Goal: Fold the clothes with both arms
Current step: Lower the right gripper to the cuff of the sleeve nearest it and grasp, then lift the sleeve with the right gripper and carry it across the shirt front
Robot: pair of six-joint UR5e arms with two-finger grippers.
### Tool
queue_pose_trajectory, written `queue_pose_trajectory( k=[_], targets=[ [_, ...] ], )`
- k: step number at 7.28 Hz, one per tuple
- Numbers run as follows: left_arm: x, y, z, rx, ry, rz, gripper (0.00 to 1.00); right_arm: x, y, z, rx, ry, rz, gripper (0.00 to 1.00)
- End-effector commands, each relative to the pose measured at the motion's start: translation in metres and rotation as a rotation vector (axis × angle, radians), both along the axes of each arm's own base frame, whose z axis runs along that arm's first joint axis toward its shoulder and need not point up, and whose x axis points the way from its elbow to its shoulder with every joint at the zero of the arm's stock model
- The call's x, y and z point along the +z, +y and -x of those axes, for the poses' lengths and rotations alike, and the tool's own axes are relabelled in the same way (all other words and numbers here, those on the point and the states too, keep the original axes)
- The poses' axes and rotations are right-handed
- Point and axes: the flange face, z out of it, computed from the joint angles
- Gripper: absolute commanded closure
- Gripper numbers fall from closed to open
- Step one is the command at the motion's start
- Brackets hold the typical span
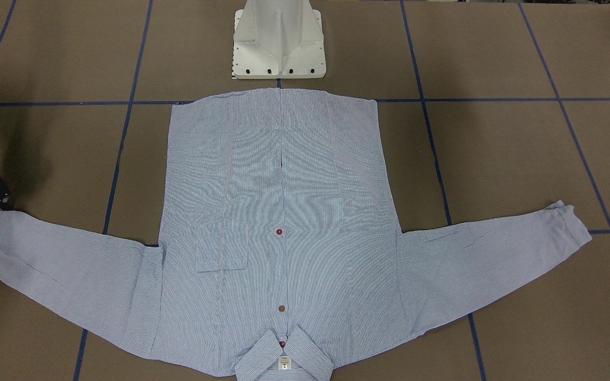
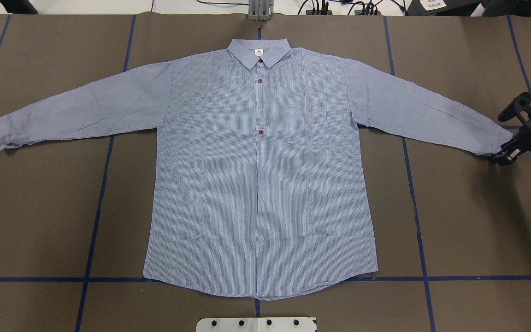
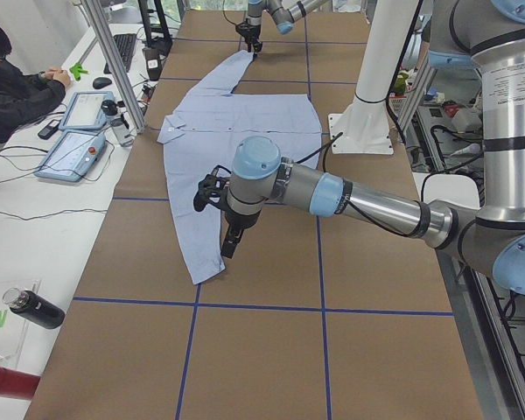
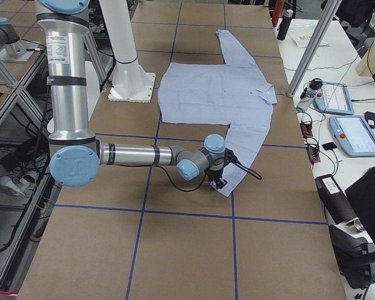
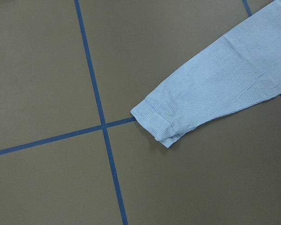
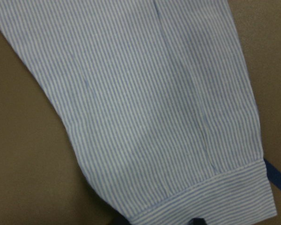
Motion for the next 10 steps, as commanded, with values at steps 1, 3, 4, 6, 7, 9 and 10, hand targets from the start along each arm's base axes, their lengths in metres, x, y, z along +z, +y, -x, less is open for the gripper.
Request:
queue_pose_trajectory(
  k=[1,3,4,6,7,9,10],
  targets=[
    [-0.001,0.0,0.0,0.0,0.0,-0.001,0.0,-0.005,-0.001,0.001,-0.003,-0.011,-0.003,1.0],
    [-0.001,0.0,0.0,0.0,0.001,-0.001,0.0,-0.021,-0.004,-0.005,0.009,-0.039,0.0,1.0],
    [-0.001,0.0,0.0,0.0,0.001,-0.001,0.0,-0.045,-0.012,-0.009,0.014,-0.07,0.011,1.0],
    [-0.001,0.0,0.0,0.0,0.001,-0.003,0.0,-0.162,-0.048,-0.005,0.038,-0.059,0.046,1.0],
    [-0.001,0.0,0.0,0.0,0.001,-0.001,0.0,-0.222,-0.067,0.005,0.064,-0.063,0.058,1.0],
    [-0.001,0.0,0.0,-0.001,0.001,-0.002,0.0,-0.319,-0.084,0.067,0.147,-0.121,0.08,1.0],
    [0.0,0.0,0.0,-0.001,0.001,0.002,0.0,-0.356,-0.082,0.104,0.173,-0.143,0.084,1.0]
  ],
)
